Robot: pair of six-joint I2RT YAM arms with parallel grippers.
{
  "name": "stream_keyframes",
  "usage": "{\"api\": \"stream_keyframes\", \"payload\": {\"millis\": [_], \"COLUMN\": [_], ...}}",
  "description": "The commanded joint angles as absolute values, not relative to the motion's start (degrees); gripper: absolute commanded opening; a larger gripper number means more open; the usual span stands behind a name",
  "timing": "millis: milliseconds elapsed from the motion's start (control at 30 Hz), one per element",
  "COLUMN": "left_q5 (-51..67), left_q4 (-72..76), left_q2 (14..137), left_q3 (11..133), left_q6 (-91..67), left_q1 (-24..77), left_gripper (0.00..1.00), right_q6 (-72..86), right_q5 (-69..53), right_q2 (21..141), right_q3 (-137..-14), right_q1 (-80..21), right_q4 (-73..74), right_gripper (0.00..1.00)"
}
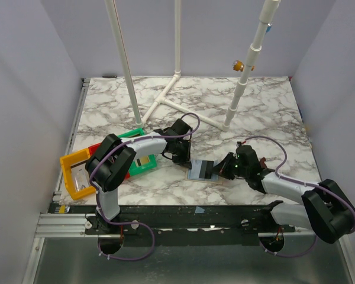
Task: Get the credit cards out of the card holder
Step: Remove the credit card from the card holder.
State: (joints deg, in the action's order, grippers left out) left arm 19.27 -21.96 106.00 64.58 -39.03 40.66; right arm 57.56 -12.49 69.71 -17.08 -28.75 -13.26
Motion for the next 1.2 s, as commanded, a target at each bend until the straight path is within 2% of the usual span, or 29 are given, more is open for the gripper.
{"api": "stream_keyframes", "payload": {"millis": [0,800,1167], "left_q5": [14.4,14.0,14.2], "left_q4": [-24.4,-26.2,-27.9], "left_q2": [108.1,106.8,102.7], "left_q3": [63.3,66.0,67.8], "left_q6": [-37.2,-36.7,-36.7], "left_q1": [39.7,39.7,38.8], "left_gripper": [0.0,0.0,0.0], "right_q6": [54.5,50.3,50.0], "right_q5": [-9.1,-5.9,-6.9], "right_q2": [68.6,60.4,59.6], "right_q3": [-17.9,-24.8,-28.6], "right_q1": [-28.3,-27.3,-27.3], "right_q4": [-6.7,7.8,9.5], "right_gripper": [0.01,0.01,0.01]}}
